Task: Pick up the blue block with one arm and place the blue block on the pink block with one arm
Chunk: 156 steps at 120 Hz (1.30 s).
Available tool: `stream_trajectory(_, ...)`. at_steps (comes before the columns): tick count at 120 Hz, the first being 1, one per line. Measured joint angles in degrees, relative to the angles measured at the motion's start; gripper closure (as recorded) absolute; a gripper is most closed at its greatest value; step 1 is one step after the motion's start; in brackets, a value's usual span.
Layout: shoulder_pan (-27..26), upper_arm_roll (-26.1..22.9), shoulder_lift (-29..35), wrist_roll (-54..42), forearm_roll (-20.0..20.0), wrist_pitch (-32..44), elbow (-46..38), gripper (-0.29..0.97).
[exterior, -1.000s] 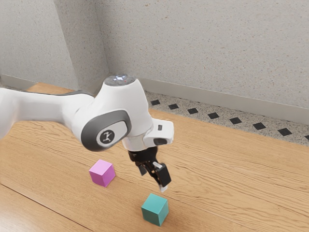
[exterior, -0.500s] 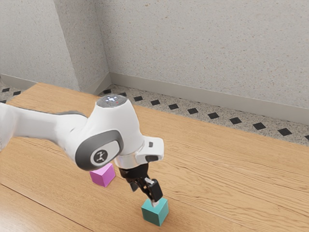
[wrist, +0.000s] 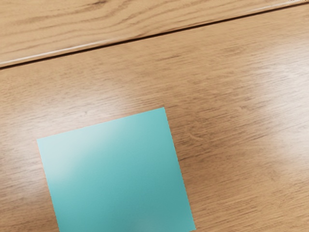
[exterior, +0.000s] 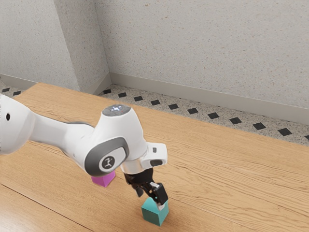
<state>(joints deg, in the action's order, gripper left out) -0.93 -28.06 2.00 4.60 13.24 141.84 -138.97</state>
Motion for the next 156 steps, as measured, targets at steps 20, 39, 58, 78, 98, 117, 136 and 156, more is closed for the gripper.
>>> stream_trajectory(20,-1.18,1.2,-2.51,0.27,-0.04,0.89,0.78,0.0)
stream_trajectory(39,-1.19,1.89,-4.09,0.46,-0.06,1.27,1.25,0.0)
stream_trajectory(58,0.38,2.29,-4.83,0.61,-0.12,1.47,1.94,0.0)
stream_trajectory(78,0.36,2.22,-5.03,0.73,-0.13,1.8,2.02,0.0)
stream_trajectory(98,-0.14,2.29,-5.69,0.82,-0.18,1.96,2.02,0.0)
stream_trajectory(117,0.05,2.31,-6.9,0.89,-0.22,2.02,2.88,0.0)
stream_trajectory(136,0.02,2.31,-7.66,0.95,-0.22,2.03,3.36,0.0)
stream_trajectory(156,0.01,2.39,-8.66,0.99,-0.26,2.03,3.38,0.0)
